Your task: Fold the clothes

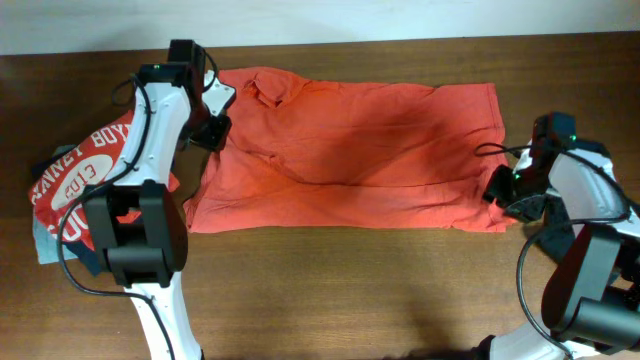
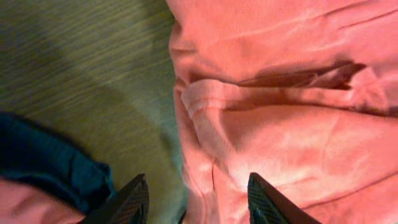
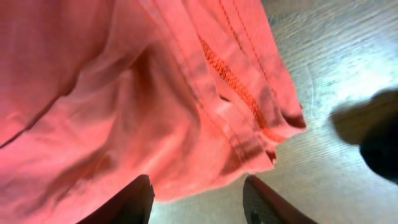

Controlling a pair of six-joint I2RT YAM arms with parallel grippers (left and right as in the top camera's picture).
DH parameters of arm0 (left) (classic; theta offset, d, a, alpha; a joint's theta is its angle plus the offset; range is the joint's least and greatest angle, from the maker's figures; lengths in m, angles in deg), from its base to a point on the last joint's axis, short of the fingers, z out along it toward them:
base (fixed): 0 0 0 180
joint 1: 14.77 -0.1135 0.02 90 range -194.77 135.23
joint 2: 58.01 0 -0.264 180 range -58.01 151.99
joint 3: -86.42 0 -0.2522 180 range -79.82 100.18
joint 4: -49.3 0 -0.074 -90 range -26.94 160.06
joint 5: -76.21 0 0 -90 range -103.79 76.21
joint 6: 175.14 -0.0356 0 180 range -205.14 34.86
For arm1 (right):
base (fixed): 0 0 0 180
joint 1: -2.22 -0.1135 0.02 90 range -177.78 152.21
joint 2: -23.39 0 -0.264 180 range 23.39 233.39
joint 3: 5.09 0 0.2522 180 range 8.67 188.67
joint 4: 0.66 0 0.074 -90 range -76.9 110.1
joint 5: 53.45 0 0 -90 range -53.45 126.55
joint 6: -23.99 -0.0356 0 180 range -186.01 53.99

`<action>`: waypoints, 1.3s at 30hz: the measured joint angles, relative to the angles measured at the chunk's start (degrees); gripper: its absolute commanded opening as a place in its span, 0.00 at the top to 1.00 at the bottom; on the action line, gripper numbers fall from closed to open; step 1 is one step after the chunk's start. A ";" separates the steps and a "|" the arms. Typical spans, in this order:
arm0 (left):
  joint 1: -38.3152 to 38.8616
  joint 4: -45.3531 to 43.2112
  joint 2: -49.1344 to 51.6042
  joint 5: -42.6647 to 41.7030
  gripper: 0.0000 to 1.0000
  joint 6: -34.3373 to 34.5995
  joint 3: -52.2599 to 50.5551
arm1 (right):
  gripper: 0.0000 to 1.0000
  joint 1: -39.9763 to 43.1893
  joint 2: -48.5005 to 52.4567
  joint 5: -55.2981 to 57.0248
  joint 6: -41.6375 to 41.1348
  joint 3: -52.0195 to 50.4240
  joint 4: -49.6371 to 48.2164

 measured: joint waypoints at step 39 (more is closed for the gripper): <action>1.14 -12.74 -1.97 -9.53 0.99 5.55 -23.89 | 0.96 1.29 -2.64 4.09 -6.29 -17.05 -18.82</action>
